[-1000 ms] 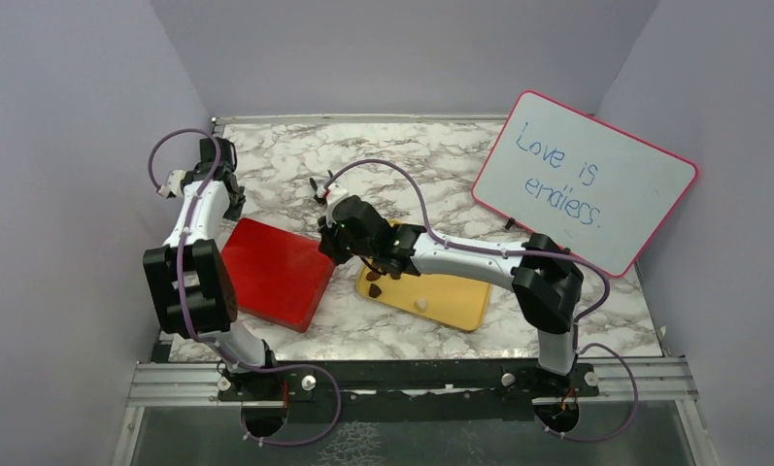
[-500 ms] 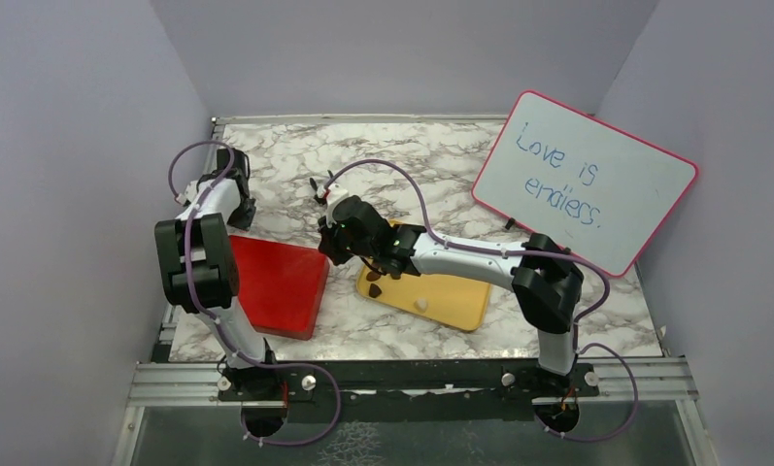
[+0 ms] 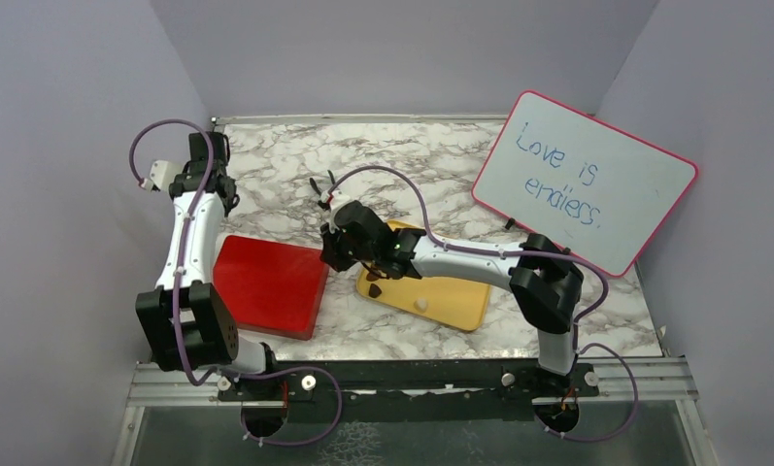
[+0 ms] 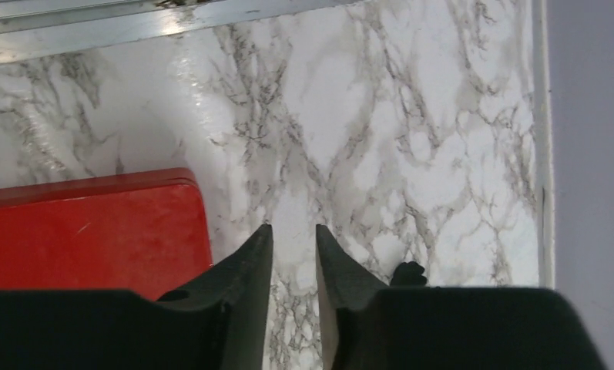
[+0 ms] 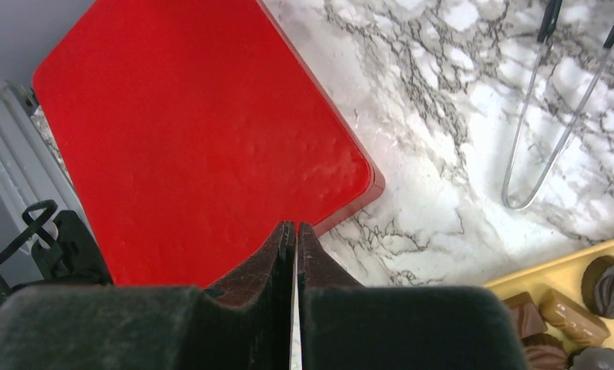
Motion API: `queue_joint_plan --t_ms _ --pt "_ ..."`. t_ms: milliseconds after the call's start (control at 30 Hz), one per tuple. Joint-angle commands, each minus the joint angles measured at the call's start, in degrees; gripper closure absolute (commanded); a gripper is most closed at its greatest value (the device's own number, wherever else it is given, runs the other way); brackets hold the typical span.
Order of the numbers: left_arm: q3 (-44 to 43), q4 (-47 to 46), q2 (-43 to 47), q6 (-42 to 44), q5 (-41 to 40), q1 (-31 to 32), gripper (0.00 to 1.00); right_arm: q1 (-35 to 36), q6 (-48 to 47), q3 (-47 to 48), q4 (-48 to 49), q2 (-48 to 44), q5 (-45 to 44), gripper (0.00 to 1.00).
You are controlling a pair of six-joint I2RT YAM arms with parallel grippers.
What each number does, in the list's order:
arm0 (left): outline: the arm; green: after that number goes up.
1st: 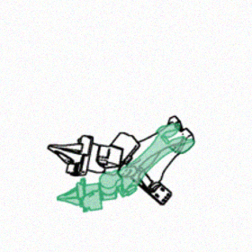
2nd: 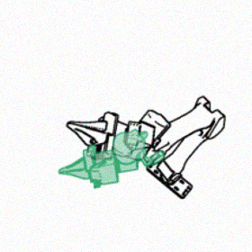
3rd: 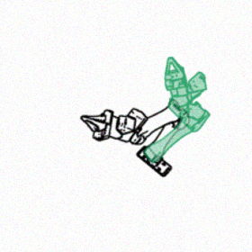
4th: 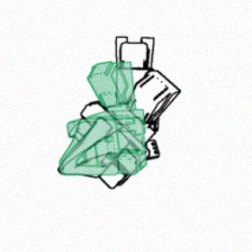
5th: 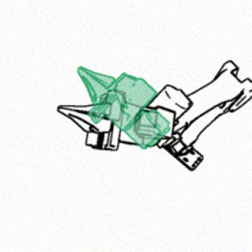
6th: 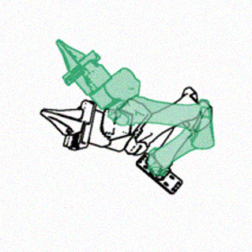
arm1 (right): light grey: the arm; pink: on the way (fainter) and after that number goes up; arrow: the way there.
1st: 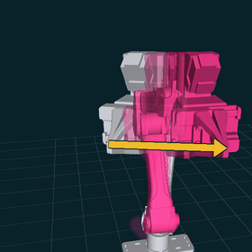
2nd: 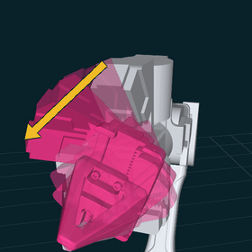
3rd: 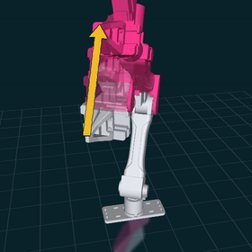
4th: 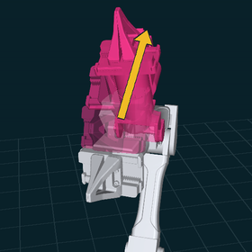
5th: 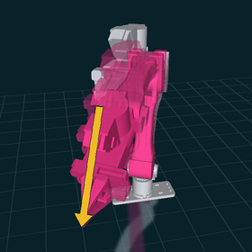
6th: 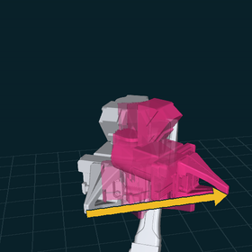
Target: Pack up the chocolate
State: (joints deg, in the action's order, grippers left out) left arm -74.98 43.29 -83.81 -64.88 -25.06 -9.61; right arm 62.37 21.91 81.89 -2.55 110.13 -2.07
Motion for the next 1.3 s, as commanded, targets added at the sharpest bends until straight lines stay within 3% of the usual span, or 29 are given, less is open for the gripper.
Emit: queue_joint_plan --t_ms 0,100,133,267,500,600,733,900,1000,1267 --pt "5.72 6.83 4.08 -5.0 -1.75 0.29 0.8 0.3 1.17 -1.81 2.01 -2.02 1.8 0.92" --pt "7.6 6.59 4.08 -5.89 -2.53 0.29 0.99 0.3 0.5 -2.19 1.83 -2.15 1.75 0.93" --pt "7.54 6.4 3.44 -5.49 -2.5 0.31 1.0 0.3 0.28 -1.96 1.28 -2.05 1.78 0.94" --pt "7.75 5.91 1.28 -5.2 -1.24 0.29 1.0 0.3 -0.29 -0.79 -0.42 -1.15 3.57 0.95" --pt "25.63 -8.54 -4.85 -4.86 -1.32 -2.72 1.0 0.38 -0.29 0.48 -2.88 0.53 3.6 0.98" --pt "23.19 -8.74 -6.67 -3.56 3.21 -2.93 1.0 0.39 -0.76 1.16 -4.51 0.78 2.47 0.99" --pt "17.25 -8.75 -2.6 -1.49 2.24 -2.79 1.0 0.38 -0.93 2.99 -6.27 1.13 0.48 0.99" --pt "9.5 -3.9 2.27 1.22 0.88 -2.79 1.0 0.47 -0.47 3.77 -7.08 0.79 -0.65 0.99" --pt "8.42 2.9 5.38 -1.78 -2.59 -2.83 0.92 0.47 -0.54 3.45 -7.41 -0.2 -1.49 0.98" --pt "20.96 8.45 11.98 -9.73 -5.95 -5.78 1.0 0.47 -0.89 0.8 -6.92 -3.07 -1.53 0.98"
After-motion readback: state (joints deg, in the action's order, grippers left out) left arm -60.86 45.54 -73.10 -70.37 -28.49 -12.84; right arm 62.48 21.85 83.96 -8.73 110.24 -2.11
